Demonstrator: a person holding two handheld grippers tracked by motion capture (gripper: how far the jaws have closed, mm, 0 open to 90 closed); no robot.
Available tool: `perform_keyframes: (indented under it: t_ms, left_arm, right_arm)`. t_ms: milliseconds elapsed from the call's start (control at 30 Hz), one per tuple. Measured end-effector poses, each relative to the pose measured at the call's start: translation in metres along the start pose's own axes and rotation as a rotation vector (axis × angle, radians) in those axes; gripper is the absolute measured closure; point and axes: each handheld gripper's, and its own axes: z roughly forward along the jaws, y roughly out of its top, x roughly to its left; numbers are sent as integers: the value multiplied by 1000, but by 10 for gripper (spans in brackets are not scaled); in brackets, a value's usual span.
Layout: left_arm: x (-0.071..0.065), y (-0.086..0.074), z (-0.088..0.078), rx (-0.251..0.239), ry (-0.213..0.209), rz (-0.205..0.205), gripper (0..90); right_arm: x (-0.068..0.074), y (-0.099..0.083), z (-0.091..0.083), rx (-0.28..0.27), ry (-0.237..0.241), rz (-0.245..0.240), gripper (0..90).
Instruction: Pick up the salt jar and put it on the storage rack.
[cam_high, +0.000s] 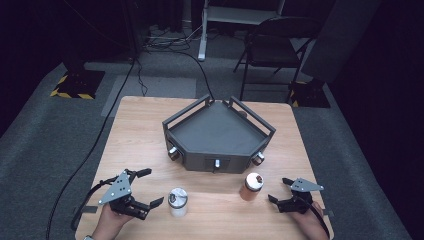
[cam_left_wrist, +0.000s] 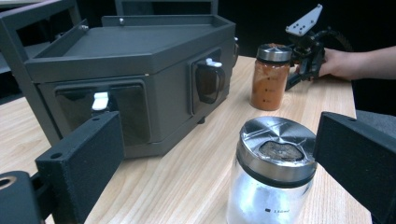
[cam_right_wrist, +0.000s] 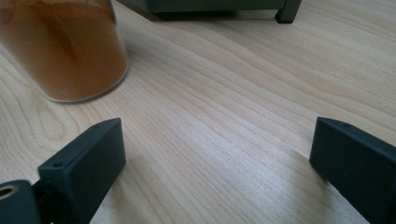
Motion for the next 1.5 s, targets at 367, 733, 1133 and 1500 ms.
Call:
perform_keyframes:
  t_ms: [367, 733, 1133, 1500]
  left_arm:
    - [9, 4, 4, -1, -83, -78, 14]
    - [2, 17, 28, -82, -187, 6, 18]
    - [-9, 29, 47, -47, -216, 128, 26]
    - [-22, 36, 49, 63, -179, 171, 47]
  right_arm:
    - [0, 0, 0, 0, 0, 0, 37]
    - [3, -1, 0, -2, -15, 6, 40]
    - [6, -1, -1, -2, -29, 14, 42]
    - [6, -1, -1, -2, -31, 16, 41]
